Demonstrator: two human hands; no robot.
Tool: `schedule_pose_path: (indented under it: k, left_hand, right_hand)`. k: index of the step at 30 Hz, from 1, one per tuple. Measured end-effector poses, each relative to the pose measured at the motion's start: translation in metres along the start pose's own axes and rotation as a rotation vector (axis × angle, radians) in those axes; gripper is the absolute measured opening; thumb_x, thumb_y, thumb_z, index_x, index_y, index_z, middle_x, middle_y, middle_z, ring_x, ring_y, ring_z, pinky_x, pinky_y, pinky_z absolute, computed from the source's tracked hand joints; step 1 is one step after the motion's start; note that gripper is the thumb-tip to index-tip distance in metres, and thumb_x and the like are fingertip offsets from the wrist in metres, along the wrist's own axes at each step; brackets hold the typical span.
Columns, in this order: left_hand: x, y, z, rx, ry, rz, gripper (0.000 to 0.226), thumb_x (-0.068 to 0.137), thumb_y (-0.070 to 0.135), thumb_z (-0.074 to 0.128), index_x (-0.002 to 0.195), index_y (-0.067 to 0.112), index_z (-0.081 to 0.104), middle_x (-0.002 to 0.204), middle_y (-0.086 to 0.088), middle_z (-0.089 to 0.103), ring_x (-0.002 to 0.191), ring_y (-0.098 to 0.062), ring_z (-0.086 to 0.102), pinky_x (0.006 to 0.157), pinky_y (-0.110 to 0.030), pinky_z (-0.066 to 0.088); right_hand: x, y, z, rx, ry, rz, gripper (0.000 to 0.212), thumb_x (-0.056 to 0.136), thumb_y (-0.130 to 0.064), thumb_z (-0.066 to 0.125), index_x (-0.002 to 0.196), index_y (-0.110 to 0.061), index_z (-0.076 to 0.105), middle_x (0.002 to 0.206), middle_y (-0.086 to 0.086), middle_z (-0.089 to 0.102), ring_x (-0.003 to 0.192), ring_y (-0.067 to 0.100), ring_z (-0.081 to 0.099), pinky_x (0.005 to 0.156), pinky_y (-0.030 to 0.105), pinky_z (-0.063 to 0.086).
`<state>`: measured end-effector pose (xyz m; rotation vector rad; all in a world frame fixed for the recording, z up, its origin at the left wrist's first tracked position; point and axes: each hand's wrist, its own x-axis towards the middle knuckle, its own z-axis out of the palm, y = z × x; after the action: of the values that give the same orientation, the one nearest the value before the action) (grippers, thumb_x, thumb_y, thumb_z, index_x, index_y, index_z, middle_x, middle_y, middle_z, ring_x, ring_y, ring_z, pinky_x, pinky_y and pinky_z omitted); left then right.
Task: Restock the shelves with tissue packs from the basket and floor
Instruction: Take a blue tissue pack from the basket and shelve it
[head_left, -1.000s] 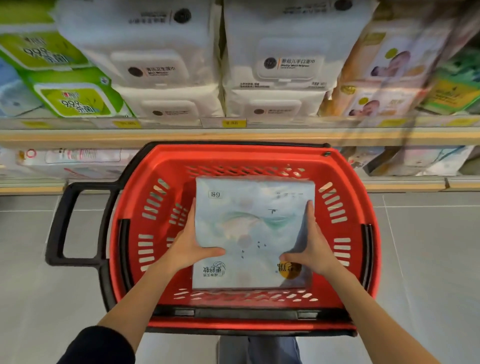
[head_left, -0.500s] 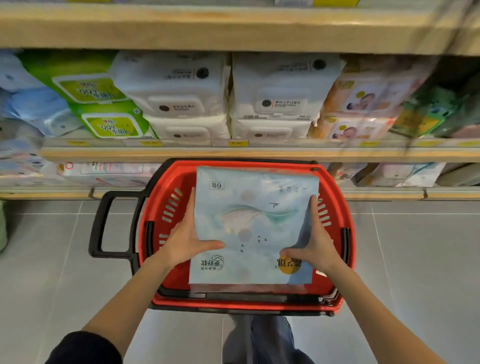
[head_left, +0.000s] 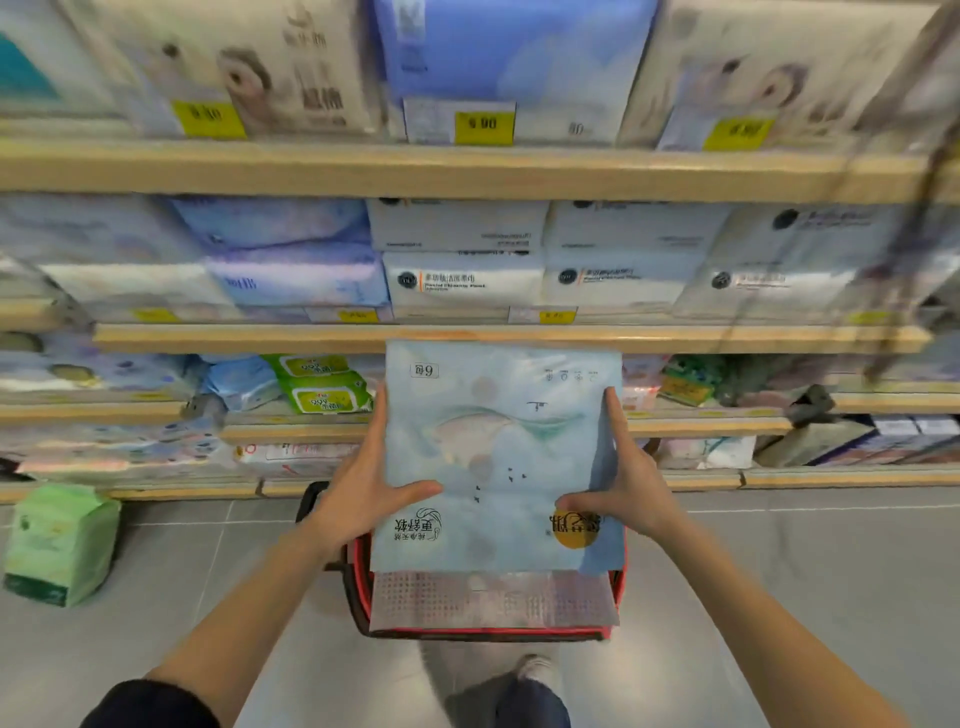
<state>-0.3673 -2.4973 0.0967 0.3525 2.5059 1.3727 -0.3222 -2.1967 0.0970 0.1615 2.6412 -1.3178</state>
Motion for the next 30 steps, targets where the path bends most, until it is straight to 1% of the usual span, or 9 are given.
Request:
schedule_pose_path:
  k: [5, 8, 11, 14, 16, 20, 23, 27, 30]
  left_hand:
    - [-0.017, 0.095, -0.067, 0.024, 0.042, 0.134, 0.121, 0.048, 0.083, 0.062, 0.135, 0.054, -0.017, 0.146, 0.035, 0.001, 0.132, 0.02, 0.013, 0.104, -0.003, 0.02]
    - [-0.025, 0.148, -0.105, 0.06, 0.086, 0.202, 0.125, 0.047, 0.085, 0.06, 0.138, 0.047, -0.017, 0.137, 0.047, 0.003, 0.134, 0.01, 0.017, 0.104, -0.012, 0.026]
    - [-0.034, 0.196, -0.138, 0.083, 0.141, 0.284, 0.126, 0.045, 0.085, 0.062, 0.137, 0.047, -0.016, 0.141, 0.038, 0.007, 0.133, 0.004, 0.023, 0.099, -0.01, 0.028]
    - [-0.047, 0.24, -0.165, 0.111, 0.2, 0.354, 0.12, 0.048, 0.071, 0.066, 0.135, 0.051, -0.015, 0.134, 0.043, 0.002, 0.135, 0.003, 0.018, 0.102, -0.007, 0.022]
    - [-0.053, 0.265, -0.182, 0.106, 0.215, 0.402, 0.12, 0.049, 0.069, 0.069, 0.133, 0.055, -0.016, 0.143, 0.035, 0.006, 0.14, -0.006, 0.021, 0.11, -0.021, 0.027]
    - [-0.064, 0.309, -0.208, 0.121, 0.254, 0.49, 0.123, 0.064, 0.043, 0.081, 0.141, 0.041, -0.015, 0.148, 0.027, 0.009, 0.138, -0.007, 0.026, 0.103, -0.008, 0.026]
    - [-0.072, 0.34, -0.223, 0.143, 0.302, 0.549, 0.123, 0.063, 0.052, 0.078, 0.142, 0.04, -0.015, 0.148, 0.02, 0.013, 0.134, -0.003, 0.028, 0.103, -0.015, 0.027]
    - [-0.078, 0.375, -0.238, 0.177, 0.353, 0.6, 0.12, 0.071, 0.031, 0.078, 0.146, 0.032, -0.015, 0.142, 0.032, 0.001, 0.135, -0.001, 0.021, 0.104, -0.014, 0.023]
    - [-0.079, 0.397, -0.247, 0.212, 0.399, 0.621, 0.123, 0.069, 0.036, 0.08, 0.145, 0.035, -0.016, 0.14, 0.031, 0.001, 0.131, -0.001, 0.023, 0.101, -0.015, 0.025]
  right_hand:
    - [-0.032, -0.097, -0.061, -0.035, 0.09, -0.071, 0.14, 0.038, -0.064, 0.074, 0.142, -0.041, -0.017, 0.151, -0.004, 0.027, 0.129, 0.032, 0.041, 0.077, 0.028, 0.044]
    - [-0.048, -0.15, -0.095, -0.044, 0.152, -0.143, 0.139, 0.05, -0.042, 0.086, 0.146, -0.036, -0.015, 0.144, -0.012, 0.028, 0.12, 0.029, 0.048, 0.076, 0.029, 0.045]
    - [-0.064, -0.198, -0.127, -0.069, 0.227, -0.198, 0.137, 0.054, -0.034, 0.088, 0.145, -0.038, -0.015, 0.133, 0.001, 0.047, 0.096, 0.02, 0.051, 0.06, 0.016, 0.041]
    - [-0.084, -0.24, -0.155, -0.07, 0.303, -0.254, 0.136, 0.055, -0.033, 0.088, 0.144, -0.042, -0.015, 0.145, 0.0, 0.038, 0.122, 0.026, 0.046, 0.086, 0.031, 0.046]
    - [-0.097, -0.266, -0.172, -0.091, 0.342, -0.29, 0.135, 0.055, -0.035, 0.088, 0.143, -0.044, -0.013, 0.149, -0.001, 0.034, 0.128, 0.028, 0.041, 0.093, 0.04, 0.044]
    - [-0.117, -0.309, -0.204, -0.09, 0.398, -0.346, 0.134, 0.053, -0.038, 0.088, 0.145, -0.045, -0.01, 0.142, 0.0, 0.04, 0.122, 0.029, 0.044, 0.088, 0.042, 0.045]
    - [-0.132, -0.334, -0.224, -0.089, 0.441, -0.405, 0.132, 0.058, -0.03, 0.087, 0.147, -0.04, -0.009, 0.138, -0.001, 0.042, 0.12, 0.027, 0.046, 0.082, 0.036, 0.045]
    - [-0.148, -0.362, -0.248, -0.116, 0.515, -0.454, 0.131, 0.058, -0.031, 0.087, 0.146, -0.042, -0.01, 0.141, 0.005, 0.043, 0.113, 0.03, 0.05, 0.076, 0.034, 0.044]
    - [-0.154, -0.377, -0.264, -0.13, 0.557, -0.489, 0.129, 0.059, -0.03, 0.087, 0.144, -0.045, -0.01, 0.143, 0.003, 0.041, 0.115, 0.028, 0.05, 0.08, 0.036, 0.046]
